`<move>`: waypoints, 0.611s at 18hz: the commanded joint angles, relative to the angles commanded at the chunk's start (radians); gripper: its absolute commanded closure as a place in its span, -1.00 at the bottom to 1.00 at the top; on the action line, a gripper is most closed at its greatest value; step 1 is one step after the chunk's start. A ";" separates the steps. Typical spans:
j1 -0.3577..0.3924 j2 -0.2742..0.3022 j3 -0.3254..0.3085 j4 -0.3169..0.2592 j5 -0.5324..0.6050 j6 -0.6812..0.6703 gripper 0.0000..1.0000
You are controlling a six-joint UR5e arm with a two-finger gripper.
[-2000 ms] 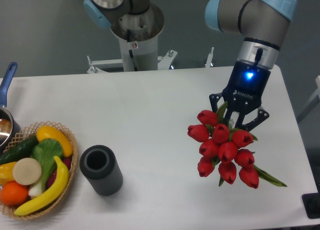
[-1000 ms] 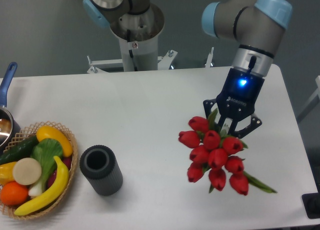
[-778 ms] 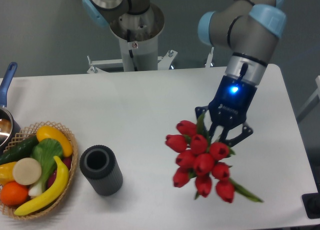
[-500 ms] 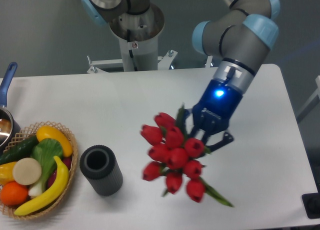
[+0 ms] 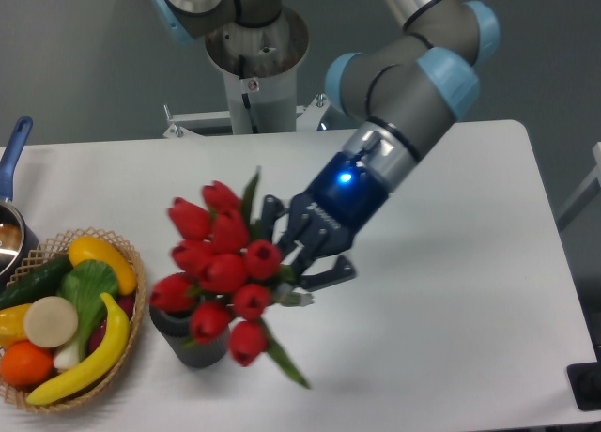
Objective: Insert the flowers into the vase
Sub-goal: 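Carry the tulip bunch over to the dark grey vase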
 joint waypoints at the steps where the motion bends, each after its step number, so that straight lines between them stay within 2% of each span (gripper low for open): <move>1: -0.008 0.000 0.000 0.000 -0.020 0.000 0.56; 11: -0.072 -0.011 -0.006 -0.002 -0.109 -0.002 0.56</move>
